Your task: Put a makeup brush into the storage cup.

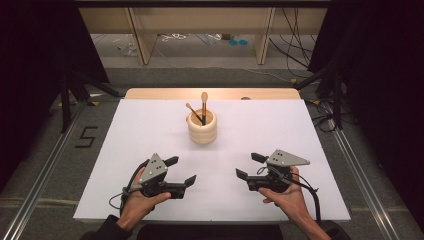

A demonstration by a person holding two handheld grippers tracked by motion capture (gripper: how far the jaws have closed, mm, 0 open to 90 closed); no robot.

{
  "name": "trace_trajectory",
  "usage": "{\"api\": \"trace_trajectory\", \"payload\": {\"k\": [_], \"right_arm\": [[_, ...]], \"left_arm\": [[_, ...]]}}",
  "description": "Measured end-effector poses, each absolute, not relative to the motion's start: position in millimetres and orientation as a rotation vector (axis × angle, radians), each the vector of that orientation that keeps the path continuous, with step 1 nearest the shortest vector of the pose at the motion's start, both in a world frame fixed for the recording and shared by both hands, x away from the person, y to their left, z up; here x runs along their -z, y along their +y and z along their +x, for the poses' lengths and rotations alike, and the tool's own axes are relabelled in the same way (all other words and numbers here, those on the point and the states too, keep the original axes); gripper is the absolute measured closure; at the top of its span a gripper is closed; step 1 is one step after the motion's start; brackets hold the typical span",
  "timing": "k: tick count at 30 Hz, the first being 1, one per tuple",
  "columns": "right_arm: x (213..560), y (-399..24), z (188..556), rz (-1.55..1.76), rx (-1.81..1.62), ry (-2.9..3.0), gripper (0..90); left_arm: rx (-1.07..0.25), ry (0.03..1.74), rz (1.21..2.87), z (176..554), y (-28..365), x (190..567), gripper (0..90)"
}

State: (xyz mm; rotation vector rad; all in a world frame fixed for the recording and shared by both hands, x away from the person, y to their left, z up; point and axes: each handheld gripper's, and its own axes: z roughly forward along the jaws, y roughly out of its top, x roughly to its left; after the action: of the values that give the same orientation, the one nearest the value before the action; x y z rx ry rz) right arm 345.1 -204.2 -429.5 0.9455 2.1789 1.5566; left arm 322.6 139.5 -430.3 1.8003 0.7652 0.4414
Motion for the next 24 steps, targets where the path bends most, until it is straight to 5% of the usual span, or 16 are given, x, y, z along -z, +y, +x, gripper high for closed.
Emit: {"api": "trace_trajectory", "payload": {"k": [24], "right_arm": [[429.6,-203.7,344.9,0.940,-1.541,2.196,20.4]], "left_arm": [[-0.445,0.799,1.770,321.1,144.9,432.1,15.8]]}}
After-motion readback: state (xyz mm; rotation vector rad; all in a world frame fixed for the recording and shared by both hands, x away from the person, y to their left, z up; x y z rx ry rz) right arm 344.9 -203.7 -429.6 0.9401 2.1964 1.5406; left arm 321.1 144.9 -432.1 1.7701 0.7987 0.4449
